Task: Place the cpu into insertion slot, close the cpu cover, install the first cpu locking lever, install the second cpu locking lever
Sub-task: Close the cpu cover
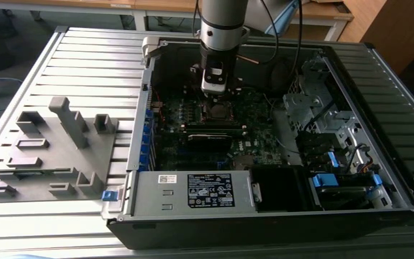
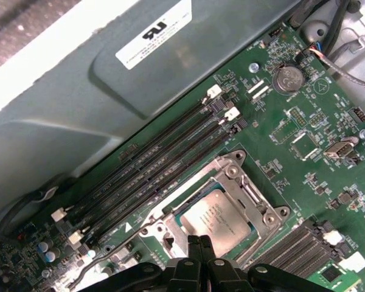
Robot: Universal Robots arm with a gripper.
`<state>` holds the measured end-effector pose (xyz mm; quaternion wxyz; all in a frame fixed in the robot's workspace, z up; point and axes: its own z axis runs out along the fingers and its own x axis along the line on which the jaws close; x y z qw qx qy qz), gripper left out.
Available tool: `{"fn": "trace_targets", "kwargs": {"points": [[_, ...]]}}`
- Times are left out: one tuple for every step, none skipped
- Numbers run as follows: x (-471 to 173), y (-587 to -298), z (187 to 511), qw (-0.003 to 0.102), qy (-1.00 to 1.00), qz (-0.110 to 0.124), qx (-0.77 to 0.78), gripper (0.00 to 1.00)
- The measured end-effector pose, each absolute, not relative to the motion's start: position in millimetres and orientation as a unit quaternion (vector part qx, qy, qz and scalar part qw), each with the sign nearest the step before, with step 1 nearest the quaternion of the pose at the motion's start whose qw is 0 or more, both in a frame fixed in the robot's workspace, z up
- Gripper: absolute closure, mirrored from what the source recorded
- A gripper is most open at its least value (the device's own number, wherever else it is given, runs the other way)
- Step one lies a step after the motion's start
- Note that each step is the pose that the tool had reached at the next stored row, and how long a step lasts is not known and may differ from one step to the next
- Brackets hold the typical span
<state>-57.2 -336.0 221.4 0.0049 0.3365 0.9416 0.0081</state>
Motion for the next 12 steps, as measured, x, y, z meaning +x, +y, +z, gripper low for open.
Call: {"fn": "trace_targets", "kwargs": {"points": [[-57.2, -336.0, 221.4, 0.005, 0.942, 0.008, 0.335, 0.89], [-57.2, -336.0, 221.4, 0.005, 0.943, 0.008, 0.334, 0.89], [-57.2, -336.0, 221.4, 0.005, 0.943, 0.008, 0.332, 0.89], [-57.2, -336.0, 221.4, 0.005, 0.944, 0.008, 0.33, 0.89], [-57.2, -336.0, 221.4, 0.005, 0.945, 0.008, 0.328, 0.89], [-57.2, -336.0, 221.4, 0.005, 0.946, 0.008, 0.325, 0.89], [-57.2, -336.0, 221.4, 0.005, 0.947, 0.008, 0.321, 0.89], [-57.2, -336.0, 221.4, 0.005, 0.949, 0.008, 0.316, 0.89], [-57.2, -336.0, 221.4, 0.005, 0.951, 0.008, 0.31, 0.89], [-57.2, -336.0, 221.3, 0.005, 0.953, 0.008, 0.303, 0.89], [-57.2, -336.0, 221.3, 0.005, 0.956, 0.008, 0.295, 0.89], [-57.2, -336.0, 221.3, 0.005, 0.958, 0.009, 0.287, 0.89]]}}
